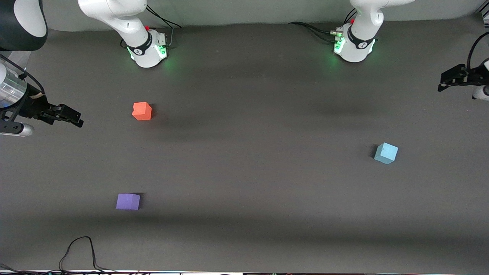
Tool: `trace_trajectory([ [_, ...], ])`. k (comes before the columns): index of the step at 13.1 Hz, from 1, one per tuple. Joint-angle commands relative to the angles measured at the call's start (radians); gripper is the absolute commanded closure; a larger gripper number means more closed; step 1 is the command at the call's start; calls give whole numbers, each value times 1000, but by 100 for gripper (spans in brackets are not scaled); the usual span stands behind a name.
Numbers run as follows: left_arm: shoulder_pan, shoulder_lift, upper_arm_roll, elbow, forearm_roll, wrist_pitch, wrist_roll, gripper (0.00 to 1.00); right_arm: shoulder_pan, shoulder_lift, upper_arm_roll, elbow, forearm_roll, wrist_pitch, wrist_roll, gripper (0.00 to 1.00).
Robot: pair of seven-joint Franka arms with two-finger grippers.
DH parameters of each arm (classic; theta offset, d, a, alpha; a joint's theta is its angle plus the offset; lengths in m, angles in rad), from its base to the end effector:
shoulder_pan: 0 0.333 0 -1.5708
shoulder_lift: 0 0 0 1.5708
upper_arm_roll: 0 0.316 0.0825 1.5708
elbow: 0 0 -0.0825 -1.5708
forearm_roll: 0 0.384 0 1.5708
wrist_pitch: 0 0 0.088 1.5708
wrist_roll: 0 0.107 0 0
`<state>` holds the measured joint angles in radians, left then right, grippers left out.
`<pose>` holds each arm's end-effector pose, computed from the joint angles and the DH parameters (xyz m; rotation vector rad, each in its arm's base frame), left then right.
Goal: Place blue block between orange and purple blocks
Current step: 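Move the left gripper down over the light blue cube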
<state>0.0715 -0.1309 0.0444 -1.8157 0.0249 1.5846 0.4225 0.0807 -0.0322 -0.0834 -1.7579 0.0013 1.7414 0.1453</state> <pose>0.5045 0.0626 0.5800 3.0920 -0.4813 -0.1594 0.5541 -0.0020 0.5681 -3.1278 0.2322 -0.0239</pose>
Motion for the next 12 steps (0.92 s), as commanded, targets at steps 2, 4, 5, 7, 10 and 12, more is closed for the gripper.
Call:
trace_trajectory([
  [2,-36,17,-3,-124,27,179,42,2,13,14,-7,-5,5,24,7,0],
  [4,-51,25,-3,-250,38,335,42,2,14,23,-6,-6,5,36,35,0],
  [5,-59,42,-3,-314,64,421,42,2,14,26,-6,-6,5,36,48,0],
  [7,-58,95,-3,-402,70,565,42,2,34,28,-6,-8,6,38,48,0],
  [10,-45,222,-1,-505,107,826,45,2,48,35,-6,-41,57,105,48,0],
  [12,-45,316,0,-525,107,949,45,2,51,55,-6,-41,59,119,48,0],
])
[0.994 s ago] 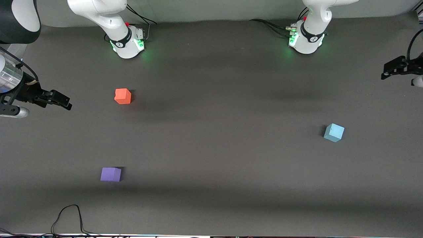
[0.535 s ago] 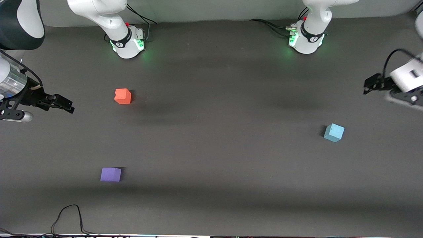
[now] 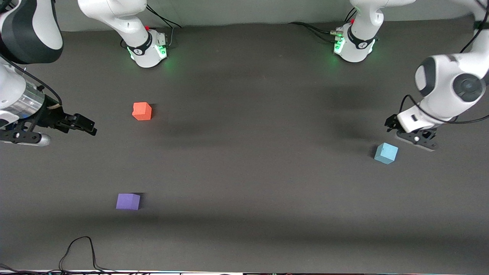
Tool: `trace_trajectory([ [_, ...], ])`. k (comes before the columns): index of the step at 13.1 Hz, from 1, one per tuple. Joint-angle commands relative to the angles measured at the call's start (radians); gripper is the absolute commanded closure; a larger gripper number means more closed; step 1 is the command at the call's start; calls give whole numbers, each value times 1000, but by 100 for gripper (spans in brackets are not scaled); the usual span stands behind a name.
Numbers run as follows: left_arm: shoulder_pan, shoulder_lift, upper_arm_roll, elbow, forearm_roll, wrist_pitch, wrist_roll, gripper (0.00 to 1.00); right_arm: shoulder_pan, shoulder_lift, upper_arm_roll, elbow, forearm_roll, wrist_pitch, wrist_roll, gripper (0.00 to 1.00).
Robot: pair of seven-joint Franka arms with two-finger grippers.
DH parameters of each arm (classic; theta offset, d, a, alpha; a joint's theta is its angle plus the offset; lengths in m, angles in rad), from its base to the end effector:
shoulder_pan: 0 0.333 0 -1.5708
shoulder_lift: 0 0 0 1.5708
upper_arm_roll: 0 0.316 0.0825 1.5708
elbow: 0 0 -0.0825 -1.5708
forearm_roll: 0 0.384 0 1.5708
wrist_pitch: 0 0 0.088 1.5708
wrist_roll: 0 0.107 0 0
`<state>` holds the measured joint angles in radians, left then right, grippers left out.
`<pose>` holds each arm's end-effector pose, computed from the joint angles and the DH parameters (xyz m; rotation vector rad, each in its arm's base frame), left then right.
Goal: Place blue block between orange and purple blocks
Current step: 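Move the left gripper down over the light blue cube, then close the left gripper on the light blue cube and lift it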
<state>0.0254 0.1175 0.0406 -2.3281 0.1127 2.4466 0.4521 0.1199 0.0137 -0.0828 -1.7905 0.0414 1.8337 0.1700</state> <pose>0.5155 0.0342 0.2885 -2.9815 0.7185 0.0289 0.5701 0.0247 0.5350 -3.0916 0.2215 -0.0393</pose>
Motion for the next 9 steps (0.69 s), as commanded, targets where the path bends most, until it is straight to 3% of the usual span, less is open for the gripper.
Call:
trace_trajectory([
  [1,1,114,4,-13,21,138,17,2,12,14,-6,-9,17,35,23,0],
  [3,4,168,7,-10,21,210,33,2,12,25,-8,-9,18,44,23,0],
  [9,25,217,7,24,10,232,37,2,32,20,-6,-9,20,44,25,0],
])
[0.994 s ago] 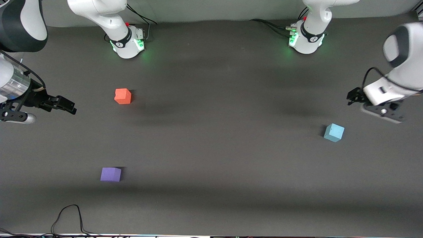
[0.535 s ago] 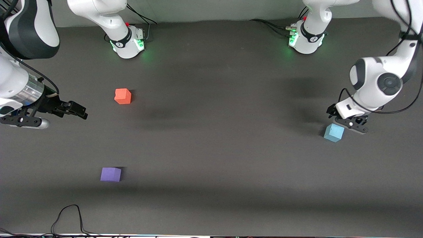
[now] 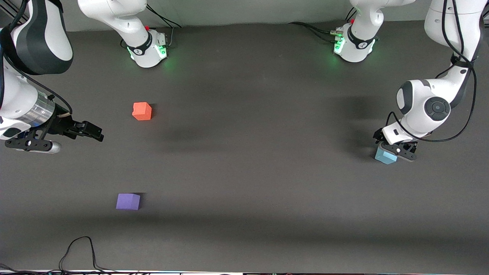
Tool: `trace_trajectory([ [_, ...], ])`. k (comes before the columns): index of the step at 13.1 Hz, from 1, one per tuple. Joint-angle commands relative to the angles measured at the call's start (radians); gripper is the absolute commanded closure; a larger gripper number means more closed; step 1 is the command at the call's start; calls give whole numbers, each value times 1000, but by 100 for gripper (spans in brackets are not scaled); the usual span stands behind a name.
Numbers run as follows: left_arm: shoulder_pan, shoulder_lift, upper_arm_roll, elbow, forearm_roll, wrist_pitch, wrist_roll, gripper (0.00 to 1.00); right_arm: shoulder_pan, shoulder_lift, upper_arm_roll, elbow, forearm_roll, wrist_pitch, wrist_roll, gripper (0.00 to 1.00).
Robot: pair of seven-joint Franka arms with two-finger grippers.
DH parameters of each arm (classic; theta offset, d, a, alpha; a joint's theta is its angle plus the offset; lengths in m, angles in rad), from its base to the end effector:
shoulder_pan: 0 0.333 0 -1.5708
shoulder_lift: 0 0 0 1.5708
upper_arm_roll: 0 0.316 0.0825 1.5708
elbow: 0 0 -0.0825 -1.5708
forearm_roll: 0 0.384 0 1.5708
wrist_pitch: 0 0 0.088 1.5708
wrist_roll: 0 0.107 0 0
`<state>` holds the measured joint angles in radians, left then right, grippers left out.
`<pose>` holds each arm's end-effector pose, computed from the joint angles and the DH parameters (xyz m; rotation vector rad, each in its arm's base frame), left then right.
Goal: Place blue block between orange and purple blocks
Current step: 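Close the left gripper on the light blue cube and lift it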
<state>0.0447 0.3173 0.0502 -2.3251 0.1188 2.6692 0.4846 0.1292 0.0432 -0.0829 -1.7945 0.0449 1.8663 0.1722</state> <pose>0.5218 0.0468 0.2053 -2.9716 0.7548 -0.0077 0.5784 0.0310 0.5191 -3.0915 0.2140 -0.0376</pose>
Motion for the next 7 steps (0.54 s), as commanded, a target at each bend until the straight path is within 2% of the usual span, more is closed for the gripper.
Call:
trace_trajectory([
  [1,7,11,-3,23,4,8,6,2,23,-13,-6,-5,16,8,23,0],
  [7,4,11,-4,58,2,-5,-43,2,23,-22,-8,-5,16,-2,23,0],
])
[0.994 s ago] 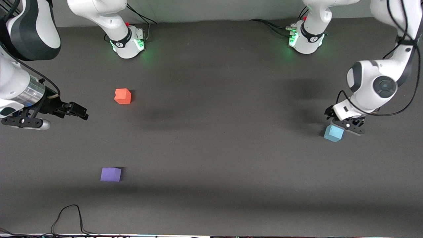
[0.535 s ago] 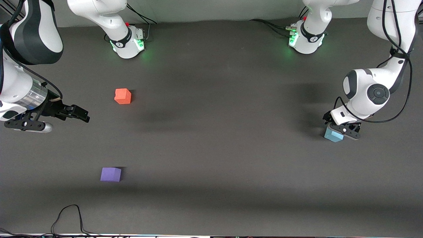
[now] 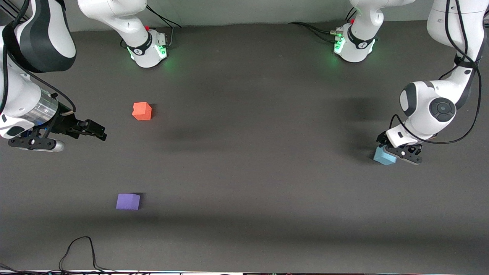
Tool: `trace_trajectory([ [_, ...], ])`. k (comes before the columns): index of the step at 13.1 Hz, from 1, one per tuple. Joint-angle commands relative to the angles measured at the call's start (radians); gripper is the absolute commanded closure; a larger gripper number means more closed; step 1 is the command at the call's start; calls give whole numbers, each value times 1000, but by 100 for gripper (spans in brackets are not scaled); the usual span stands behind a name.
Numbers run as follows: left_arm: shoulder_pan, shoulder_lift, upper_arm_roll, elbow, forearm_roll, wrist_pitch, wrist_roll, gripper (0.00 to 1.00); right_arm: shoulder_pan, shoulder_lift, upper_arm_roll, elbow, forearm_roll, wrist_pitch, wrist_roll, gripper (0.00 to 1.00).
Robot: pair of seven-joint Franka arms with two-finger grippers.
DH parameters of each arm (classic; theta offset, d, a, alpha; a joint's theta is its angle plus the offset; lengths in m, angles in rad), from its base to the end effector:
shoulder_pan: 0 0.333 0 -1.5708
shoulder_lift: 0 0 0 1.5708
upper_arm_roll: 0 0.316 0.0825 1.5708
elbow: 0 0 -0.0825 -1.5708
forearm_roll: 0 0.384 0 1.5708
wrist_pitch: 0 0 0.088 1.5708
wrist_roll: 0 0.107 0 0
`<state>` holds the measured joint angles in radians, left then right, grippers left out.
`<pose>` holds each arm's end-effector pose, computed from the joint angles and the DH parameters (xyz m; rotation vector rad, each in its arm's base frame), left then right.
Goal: Place blue block between orange and purple blocks
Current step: 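Close the left gripper on the light blue cube and lift it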
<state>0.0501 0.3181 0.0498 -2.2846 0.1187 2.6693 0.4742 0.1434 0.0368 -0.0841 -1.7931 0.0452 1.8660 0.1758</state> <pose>0.5375 0.0508 0.2192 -2.9643 0.7274 -0.0653 0.5769 0.0384 0.5235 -3.0904 0.1992 -0.0484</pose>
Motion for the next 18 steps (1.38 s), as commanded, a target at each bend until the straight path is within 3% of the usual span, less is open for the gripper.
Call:
trace_trajectory([
  [1,-7,16,-4,23,2,-5,-38,2,7,-15,-6,-5,16,-2,19,0],
  [8,-12,41,-5,28,-4,11,-62,4,7,-18,-8,-3,16,-2,19,0],
  [9,-12,41,-5,28,-4,11,-63,11,7,-18,-8,-3,16,-2,19,0],
  [11,-13,41,-7,28,-4,11,-91,48,7,-18,-9,-3,16,-2,19,0],
  [13,-15,39,-8,28,-4,11,-141,70,7,-18,-9,-3,16,-2,21,0],
  [16,-24,23,-8,65,-4,-28,-149,73,7,-18,-9,-3,16,-2,21,0],
  [18,-22,-39,-8,133,-4,-215,-146,73,8,-18,-9,-3,16,-2,31,0],
])
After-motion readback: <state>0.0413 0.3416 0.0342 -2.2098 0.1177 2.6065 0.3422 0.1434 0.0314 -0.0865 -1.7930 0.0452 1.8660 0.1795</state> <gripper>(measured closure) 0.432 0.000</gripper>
